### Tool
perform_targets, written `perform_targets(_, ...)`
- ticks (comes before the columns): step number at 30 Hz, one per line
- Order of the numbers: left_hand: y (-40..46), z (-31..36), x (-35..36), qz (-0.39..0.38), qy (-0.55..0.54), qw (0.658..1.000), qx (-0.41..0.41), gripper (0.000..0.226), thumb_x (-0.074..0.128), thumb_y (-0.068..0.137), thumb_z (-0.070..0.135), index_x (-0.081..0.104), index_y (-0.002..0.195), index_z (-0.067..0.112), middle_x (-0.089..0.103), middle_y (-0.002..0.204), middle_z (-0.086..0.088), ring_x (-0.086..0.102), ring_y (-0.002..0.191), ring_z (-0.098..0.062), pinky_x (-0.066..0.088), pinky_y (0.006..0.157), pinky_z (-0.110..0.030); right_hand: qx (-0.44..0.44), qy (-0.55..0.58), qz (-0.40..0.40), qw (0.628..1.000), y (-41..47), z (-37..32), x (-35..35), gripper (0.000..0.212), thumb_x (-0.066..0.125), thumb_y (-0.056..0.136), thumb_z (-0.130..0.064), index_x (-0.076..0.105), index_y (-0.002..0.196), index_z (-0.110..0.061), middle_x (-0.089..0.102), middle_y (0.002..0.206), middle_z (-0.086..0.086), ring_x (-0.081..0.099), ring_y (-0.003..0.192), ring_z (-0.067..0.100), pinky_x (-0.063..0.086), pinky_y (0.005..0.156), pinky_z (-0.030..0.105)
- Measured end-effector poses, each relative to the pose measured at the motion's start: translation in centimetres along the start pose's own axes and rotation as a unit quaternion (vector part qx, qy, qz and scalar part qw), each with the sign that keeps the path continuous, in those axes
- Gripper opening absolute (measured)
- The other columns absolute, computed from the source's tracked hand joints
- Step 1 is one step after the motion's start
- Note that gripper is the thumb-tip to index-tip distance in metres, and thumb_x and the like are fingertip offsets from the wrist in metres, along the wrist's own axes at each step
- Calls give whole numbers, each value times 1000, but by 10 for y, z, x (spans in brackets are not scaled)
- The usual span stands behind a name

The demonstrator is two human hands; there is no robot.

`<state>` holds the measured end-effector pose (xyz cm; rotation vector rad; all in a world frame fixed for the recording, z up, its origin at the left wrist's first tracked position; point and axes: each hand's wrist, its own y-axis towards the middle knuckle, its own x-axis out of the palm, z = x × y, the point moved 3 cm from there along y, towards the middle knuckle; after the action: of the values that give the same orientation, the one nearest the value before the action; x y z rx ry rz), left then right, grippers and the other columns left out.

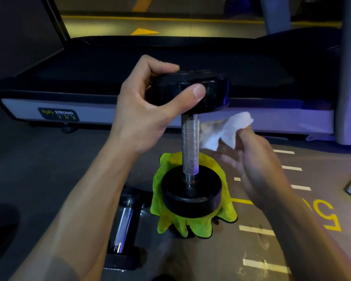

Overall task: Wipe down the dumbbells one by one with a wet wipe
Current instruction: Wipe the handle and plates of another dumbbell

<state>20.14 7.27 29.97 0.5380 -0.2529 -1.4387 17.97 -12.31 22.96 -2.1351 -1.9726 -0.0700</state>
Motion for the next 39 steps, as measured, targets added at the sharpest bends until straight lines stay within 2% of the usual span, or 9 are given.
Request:
perform_targets(6, 2, 0, 4, -5, 7, 1000, -1, 50, 83, 77, 47, 62, 111, 17, 72, 118, -7, 69, 106, -22, 58, 91, -37, 4, 159, 20, 987, 8, 2, -5, 51, 49, 105, -27, 51, 127, 18, 53, 134, 38, 69, 116, 38, 62, 87, 46)
perform_targets(9, 3, 0, 5, -8, 7, 1000, -3, 49, 83, 77, 47, 62, 111, 18, 71, 118, -6, 69, 106, -20, 58, 89, -33, -74, 16, 8, 997, 7, -3, -5, 49, 47, 105, -41, 70, 98, 2, 75, 100, 18, 72, 96, 18, 56, 87, 40)
perform_targets(12, 3, 0, 6, -8, 6, 1000, -1, 49, 82, 78, 46, 62, 112, 18, 71, 118, -6, 69, 106, -20, 57, 88, -29, -181, -96, -16, 979, 3, -4, -4, 49, 49, 106, -40, 58, 86, 4, 56, 78, 14, 50, 79, 15, 41, 80, 36)
perform_targets(16, 3, 1, 10, -4, 4, 1000, 3, 50, 83, 76, 46, 62, 111, 17, 72, 117, -7, 69, 106, -23, 57, 88, -33, -227, -134, -62, 963, -5, -2, 8, 5, 69, 97, -18, 70, 102, -17, 75, 98, -9, 69, 96, 4, 53, 89, 27)
perform_targets(19, 4, 3, 13, -4, 6, 1000, 2, 49, 83, 76, 46, 62, 110, 17, 73, 116, -5, 69, 105, -22, 58, 87, -34, -211, -98, -75, 970, -8, 1, 18, 31, 78, 87, -2, 65, 113, -13, 77, 109, 0, 72, 109, 15, 55, 99, 36)
perform_targets(22, 4, 3, 14, -11, 8, 1000, -2, 48, 83, 77, 45, 63, 110, 18, 72, 116, -3, 70, 105, -20, 59, 88, -36, -184, -18, -54, 981, -8, -1, 20, 27, 78, 82, 6, 63, 101, -6, 77, 96, -3, 73, 97, 10, 57, 89, 26)
perform_targets(29, 6, 3, 17, -15, 5, 1000, -3, 48, 84, 77, 44, 63, 111, 17, 72, 116, -4, 70, 104, -20, 58, 87, -33, -220, -4, 5, 976, -11, 7, 34, 19, 76, 75, -11, 69, 87, -25, 63, 112, 16, 67, 94, 15, 54, 86, 33)
perform_targets(35, 10, 1, 17, -16, -4, 1000, -8, 48, 84, 76, 44, 64, 110, 18, 73, 115, -3, 70, 104, -19, 57, 86, -29, -206, -71, 39, 975, -7, 7, 26, 30, 76, 92, -18, 64, 120, -24, 75, 92, 5, 73, 82, 27, 60, 76, 49)
perform_targets(39, 12, -2, 18, -15, -7, 1000, -11, 47, 84, 77, 42, 64, 111, 16, 73, 113, -5, 70, 98, -13, 54, 82, -24, -188, -159, 37, 968, -4, 8, 26, 38, 74, 93, -30, 65, 130, -26, 77, 101, -10, 74, 93, 9, 60, 88, 43)
